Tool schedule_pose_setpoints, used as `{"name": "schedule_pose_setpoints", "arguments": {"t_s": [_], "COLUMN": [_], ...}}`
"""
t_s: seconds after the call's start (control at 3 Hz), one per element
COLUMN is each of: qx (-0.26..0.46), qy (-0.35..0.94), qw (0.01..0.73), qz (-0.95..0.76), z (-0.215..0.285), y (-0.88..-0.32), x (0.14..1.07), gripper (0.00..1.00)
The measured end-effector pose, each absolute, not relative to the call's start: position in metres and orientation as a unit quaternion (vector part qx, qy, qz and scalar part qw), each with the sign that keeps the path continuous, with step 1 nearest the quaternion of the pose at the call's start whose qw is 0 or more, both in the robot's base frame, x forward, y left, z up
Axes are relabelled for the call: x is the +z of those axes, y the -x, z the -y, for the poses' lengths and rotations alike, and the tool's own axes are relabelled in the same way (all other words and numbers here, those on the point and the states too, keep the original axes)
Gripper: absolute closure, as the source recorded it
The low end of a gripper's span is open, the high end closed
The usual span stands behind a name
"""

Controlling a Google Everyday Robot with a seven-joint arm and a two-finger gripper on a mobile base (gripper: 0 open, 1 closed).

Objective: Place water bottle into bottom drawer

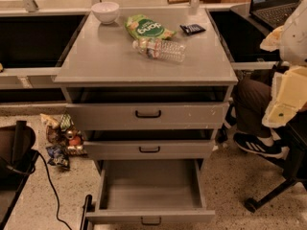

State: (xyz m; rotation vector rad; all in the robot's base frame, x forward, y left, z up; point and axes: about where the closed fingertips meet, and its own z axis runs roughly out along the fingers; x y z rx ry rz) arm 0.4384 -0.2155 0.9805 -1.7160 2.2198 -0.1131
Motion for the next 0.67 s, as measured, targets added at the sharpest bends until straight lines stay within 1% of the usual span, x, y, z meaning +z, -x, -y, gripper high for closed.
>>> {"name": "schedule_pose_setpoints", "arguments": {"t_s": [0.33, 0.67], "qx": [-0.040, -0.023], "qy": [0.603, 0.607], "qw": [0.166, 0.195], "qz": [-0.779, -0.770], "z": [0.215, 0.207], "y": [-0.439, -0.481], "x": [0.981, 0.974], "gripper": [0.00, 0.00]}}
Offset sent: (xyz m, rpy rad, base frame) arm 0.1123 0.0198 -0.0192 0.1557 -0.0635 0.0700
